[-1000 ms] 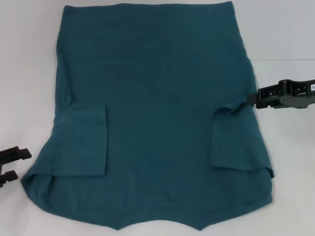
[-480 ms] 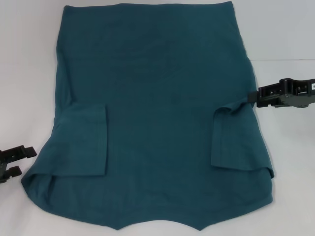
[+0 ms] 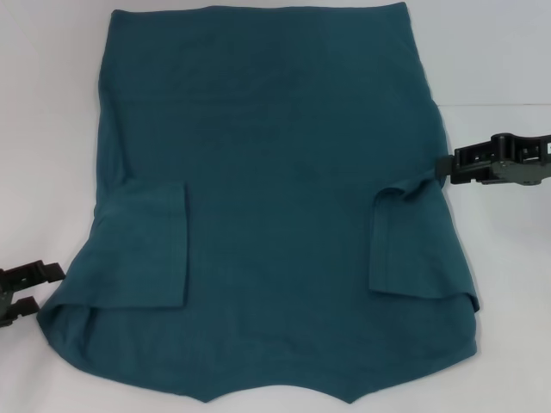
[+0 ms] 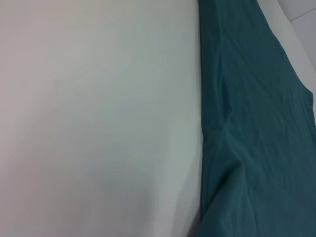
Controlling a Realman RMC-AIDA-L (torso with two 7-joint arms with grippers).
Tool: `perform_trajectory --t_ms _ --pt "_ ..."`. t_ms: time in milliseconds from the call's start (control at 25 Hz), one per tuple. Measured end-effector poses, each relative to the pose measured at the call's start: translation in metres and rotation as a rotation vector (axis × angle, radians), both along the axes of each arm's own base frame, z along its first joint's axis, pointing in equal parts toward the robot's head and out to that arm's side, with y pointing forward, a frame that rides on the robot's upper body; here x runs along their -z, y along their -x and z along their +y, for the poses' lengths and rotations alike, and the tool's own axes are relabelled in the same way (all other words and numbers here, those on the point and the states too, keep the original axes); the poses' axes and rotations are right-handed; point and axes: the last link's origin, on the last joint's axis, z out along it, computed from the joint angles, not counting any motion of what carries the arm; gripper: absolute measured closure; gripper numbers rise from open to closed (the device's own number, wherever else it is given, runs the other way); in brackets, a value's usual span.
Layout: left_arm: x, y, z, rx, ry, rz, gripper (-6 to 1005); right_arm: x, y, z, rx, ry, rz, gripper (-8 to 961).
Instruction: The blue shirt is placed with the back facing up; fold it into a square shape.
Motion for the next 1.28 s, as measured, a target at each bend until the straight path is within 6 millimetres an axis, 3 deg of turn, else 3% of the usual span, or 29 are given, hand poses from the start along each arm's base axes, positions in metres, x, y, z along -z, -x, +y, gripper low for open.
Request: perform_trajectory --t_ms 440,880,1280 --pt "0.006 0.001 -0.002 -0.005 0.013 -0.002 210 0.000 0.000 0.000 0.000 -0.001 0.000 512" --pt "0.019 -0.014 0.004 0.053 0.088 -0.010 219 0.000 0.000 0.000 0.001 -0.002 0.002 511" --pt "0.012 -0.022 0.004 0.087 0.056 -0.073 226 -0.003 -0.002 -0.001 0.007 -0.011 0.015 509"
